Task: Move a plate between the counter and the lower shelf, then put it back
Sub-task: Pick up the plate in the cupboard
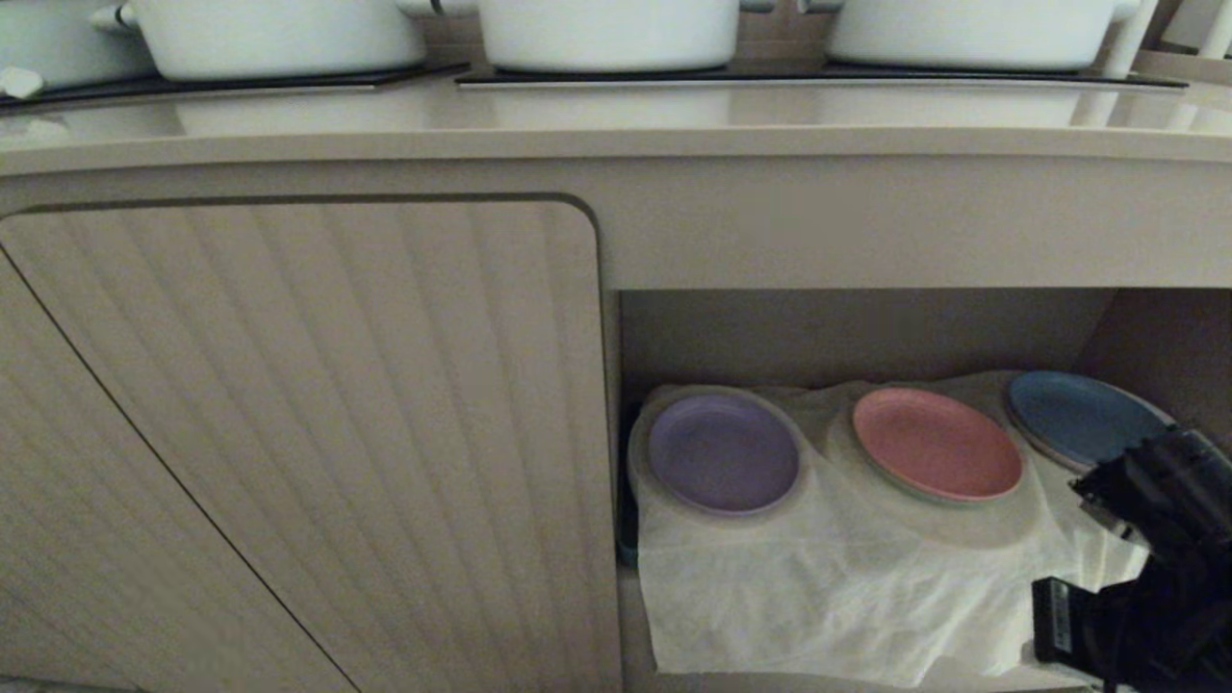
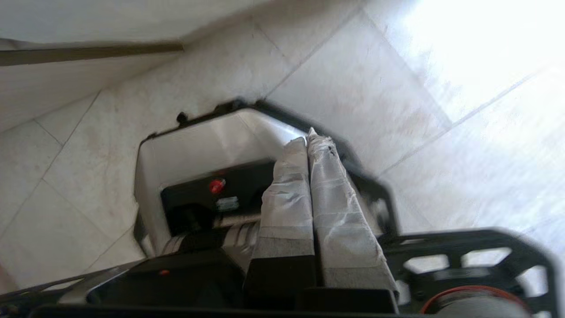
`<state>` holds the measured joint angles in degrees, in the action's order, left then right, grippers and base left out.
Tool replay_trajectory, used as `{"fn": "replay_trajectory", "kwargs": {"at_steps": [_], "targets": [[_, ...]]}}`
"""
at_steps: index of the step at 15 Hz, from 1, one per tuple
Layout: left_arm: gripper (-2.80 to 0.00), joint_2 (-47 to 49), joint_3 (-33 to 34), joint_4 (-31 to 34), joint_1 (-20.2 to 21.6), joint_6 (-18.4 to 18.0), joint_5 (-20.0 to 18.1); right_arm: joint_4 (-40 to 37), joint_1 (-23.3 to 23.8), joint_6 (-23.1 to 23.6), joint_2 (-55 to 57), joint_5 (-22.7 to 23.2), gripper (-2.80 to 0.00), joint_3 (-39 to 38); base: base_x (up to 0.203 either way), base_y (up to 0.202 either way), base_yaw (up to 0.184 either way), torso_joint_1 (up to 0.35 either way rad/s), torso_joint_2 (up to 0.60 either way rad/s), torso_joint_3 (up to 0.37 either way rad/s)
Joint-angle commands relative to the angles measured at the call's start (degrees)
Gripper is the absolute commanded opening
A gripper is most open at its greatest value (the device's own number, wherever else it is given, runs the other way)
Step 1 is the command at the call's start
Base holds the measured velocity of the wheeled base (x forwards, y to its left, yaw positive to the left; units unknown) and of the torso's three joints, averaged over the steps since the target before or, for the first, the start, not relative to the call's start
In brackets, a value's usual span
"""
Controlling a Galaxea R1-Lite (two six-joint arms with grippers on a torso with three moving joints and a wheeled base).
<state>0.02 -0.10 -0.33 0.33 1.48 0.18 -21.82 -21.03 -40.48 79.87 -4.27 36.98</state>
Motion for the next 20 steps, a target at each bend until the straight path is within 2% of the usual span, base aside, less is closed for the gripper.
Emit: {"fn": "replay_trajectory", "kwargs": {"at_steps": [1,5,7,9,10,12,14,16,20], "targets": [[-2.80,0.06,0.01,-0.02,0.02,0.02,-0.01,-0.22,0.07,2.60,-3.56,-2.81,-2.80,-0.16,0.000,0.000,0.000,0.000,0.00,0.000],[-2.80,0.06,0.01,-0.02,0.02,0.02,-0.01,0.04,2.60,8.02,-7.14,-4.29,-2.80,-2.53,0.000,0.000,0.000,0.000,0.00,0.000],[-2.80,0.06,0.01,-0.02,0.02,0.02,-0.01,1.06,4.33,12.63,-8.54,-6.64,-2.80,-5.70,0.000,0.000,0.000,0.000,0.00,0.000],[-2.80,0.06,0.01,-0.02,0.02,0.02,-0.01,7.12,6.00,15.28,-9.25,-7.39,-2.80,-7.41,0.000,0.000,0.000,0.000,0.00,0.000],[-2.80,0.06,0.01,-0.02,0.02,0.02,-0.01,10.54,7.33,18.73,-10.04,-7.41,-2.80,-8.59,0.000,0.000,0.000,0.000,0.00,0.000],[-2.80,0.06,0.01,-0.02,0.02,0.02,-0.01,19.41,10.53,28.57,-12.59,-6.98,-2.80,-12.63,0.000,0.000,0.000,0.000,0.00,0.000],[-2.80,0.06,0.01,-0.02,0.02,0.02,-0.01,30.45,12.01,34.49,-15.71,-5.05,-2.80,-17.48,0.000,0.000,0.000,0.000,0.00,0.000],[-2.80,0.06,0.01,-0.02,0.02,0.02,-0.01,37.82,13.59,36.16,-21.06,0.60,-2.80,-21.12,0.000,0.000,0.000,0.000,0.00,0.000],[-2.80,0.06,0.01,-0.02,0.02,0.02,-0.01,41.91,15.64,36.67,-33.45,2.54,-2.80,-28.21,0.000,0.000,0.000,0.000,0.00,0.000]]}}
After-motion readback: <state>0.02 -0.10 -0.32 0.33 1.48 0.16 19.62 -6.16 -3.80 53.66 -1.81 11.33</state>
